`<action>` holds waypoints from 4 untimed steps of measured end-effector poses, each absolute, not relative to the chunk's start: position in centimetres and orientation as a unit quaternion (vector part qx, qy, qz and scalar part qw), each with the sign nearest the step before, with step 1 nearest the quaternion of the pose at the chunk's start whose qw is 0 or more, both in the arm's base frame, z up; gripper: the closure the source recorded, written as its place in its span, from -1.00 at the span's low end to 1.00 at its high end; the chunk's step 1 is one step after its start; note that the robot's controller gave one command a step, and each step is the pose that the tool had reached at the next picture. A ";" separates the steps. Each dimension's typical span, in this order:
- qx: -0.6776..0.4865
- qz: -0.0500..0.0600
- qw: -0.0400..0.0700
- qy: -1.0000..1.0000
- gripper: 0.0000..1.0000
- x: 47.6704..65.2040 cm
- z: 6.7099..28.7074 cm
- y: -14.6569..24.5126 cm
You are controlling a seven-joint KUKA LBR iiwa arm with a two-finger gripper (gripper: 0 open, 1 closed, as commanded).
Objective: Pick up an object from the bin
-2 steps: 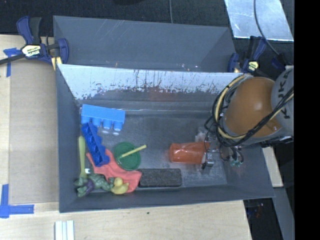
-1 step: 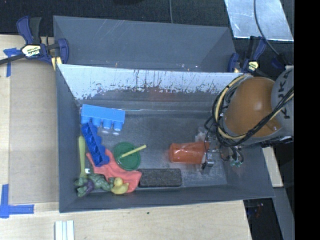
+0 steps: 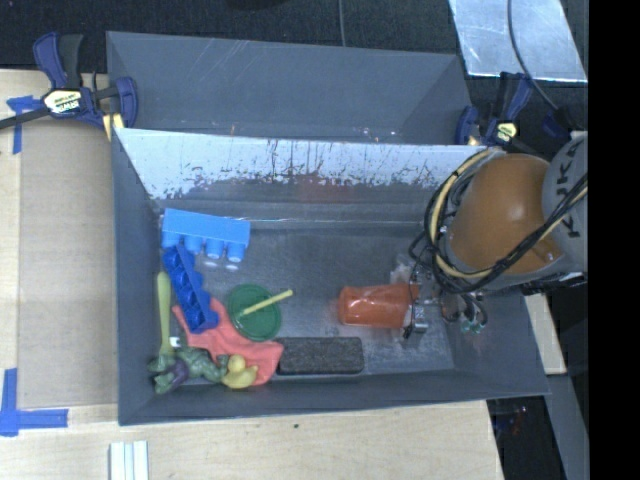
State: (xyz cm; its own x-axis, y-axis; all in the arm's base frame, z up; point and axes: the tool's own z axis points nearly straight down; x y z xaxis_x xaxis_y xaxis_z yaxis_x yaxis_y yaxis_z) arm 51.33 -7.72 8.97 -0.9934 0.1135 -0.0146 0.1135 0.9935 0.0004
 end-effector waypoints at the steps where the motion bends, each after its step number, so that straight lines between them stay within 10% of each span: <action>1: 0.038 -0.001 0.010 0.999 1.00 52.4 8.2 -8.1; 4: 0.039 -0.001 0.010 0.999 1.00 52.4 8.2 -8.1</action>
Offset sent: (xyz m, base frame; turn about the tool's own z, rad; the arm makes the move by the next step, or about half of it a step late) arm 0.0000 0.0000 0.0000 0.0000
